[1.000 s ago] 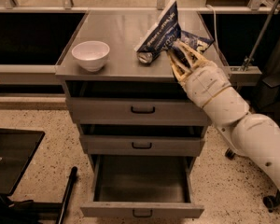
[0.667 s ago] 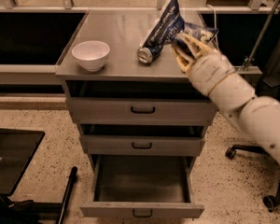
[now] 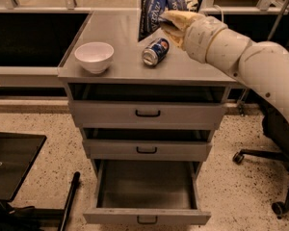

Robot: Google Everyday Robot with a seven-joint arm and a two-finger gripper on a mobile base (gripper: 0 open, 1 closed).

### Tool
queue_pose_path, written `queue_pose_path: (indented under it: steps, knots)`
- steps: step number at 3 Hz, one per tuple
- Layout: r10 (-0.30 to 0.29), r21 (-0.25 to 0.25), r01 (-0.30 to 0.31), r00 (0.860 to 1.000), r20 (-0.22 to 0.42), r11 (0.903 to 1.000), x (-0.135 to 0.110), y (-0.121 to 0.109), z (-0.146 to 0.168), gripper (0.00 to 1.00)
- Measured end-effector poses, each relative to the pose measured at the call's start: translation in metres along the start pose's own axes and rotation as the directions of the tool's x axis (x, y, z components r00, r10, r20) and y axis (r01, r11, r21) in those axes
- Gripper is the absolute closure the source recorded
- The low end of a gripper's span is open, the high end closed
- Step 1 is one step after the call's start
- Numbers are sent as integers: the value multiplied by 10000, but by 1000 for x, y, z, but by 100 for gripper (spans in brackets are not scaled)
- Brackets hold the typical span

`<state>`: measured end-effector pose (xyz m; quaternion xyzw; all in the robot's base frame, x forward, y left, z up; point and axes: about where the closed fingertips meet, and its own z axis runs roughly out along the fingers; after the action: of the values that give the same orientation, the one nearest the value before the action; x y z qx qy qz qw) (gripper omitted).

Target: Pick blue chip bag from bottom drawer and place on counter

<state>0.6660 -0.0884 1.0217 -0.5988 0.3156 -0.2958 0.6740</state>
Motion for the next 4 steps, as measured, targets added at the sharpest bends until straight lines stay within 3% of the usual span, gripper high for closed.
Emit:
queue_pose_path:
  steps: [1, 2, 3, 4]
  knots:
    - [24, 5, -24, 10000, 7, 10000, 0, 0, 0, 100]
    - [-254, -678, 233, 9992, -304, 9974, 23, 11, 3, 100]
    - [-1663, -2259, 1478, 9840, -648, 9629, 66, 14, 25, 100]
    - [-3024, -3679, 2409, 9457, -1189, 8981, 138, 23, 22, 100]
